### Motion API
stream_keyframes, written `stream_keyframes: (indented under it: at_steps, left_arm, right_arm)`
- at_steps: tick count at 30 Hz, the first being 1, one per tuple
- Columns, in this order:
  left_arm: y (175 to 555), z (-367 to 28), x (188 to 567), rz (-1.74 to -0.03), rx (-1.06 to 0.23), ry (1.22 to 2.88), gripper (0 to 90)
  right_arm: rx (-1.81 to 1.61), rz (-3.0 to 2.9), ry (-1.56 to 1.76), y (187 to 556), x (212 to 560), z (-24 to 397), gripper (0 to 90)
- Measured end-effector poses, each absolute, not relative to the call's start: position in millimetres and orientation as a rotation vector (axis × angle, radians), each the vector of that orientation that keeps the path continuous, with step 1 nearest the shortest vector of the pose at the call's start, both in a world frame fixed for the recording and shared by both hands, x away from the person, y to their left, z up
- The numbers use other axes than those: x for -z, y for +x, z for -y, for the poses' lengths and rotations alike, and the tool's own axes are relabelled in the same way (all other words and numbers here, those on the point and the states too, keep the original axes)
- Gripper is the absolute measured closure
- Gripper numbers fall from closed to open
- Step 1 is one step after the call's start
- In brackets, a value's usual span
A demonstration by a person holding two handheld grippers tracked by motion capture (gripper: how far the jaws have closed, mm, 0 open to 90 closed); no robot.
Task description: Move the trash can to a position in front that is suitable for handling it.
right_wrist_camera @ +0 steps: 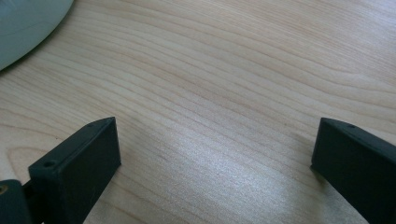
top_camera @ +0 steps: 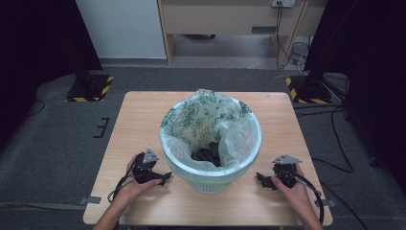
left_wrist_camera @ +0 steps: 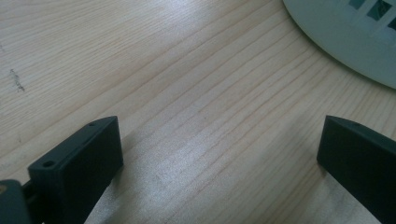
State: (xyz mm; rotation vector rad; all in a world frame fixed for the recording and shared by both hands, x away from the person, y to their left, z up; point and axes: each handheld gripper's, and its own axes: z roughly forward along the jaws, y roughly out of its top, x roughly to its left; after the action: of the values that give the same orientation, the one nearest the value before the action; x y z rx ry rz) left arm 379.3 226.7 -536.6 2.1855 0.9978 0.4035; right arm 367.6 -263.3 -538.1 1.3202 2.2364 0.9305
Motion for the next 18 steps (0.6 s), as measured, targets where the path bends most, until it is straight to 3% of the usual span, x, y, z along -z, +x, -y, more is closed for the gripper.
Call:
stream_keyframes:
  at_steps: [10, 18]
  left_arm:
    - [372.0, -221.8, 524.7, -0.925, -0.393, 2.198, 2.4]
    - [360.4, -209.5, 499.6, -0.831, -0.371, 2.083, 2.7]
  right_arm:
    - [-0.926, -2.223, 1.328, 367.3, 538.3, 263.8, 1.1]
    - [-0.976, -2.169, 1.317, 364.2, 533.3, 267.0, 5.3]
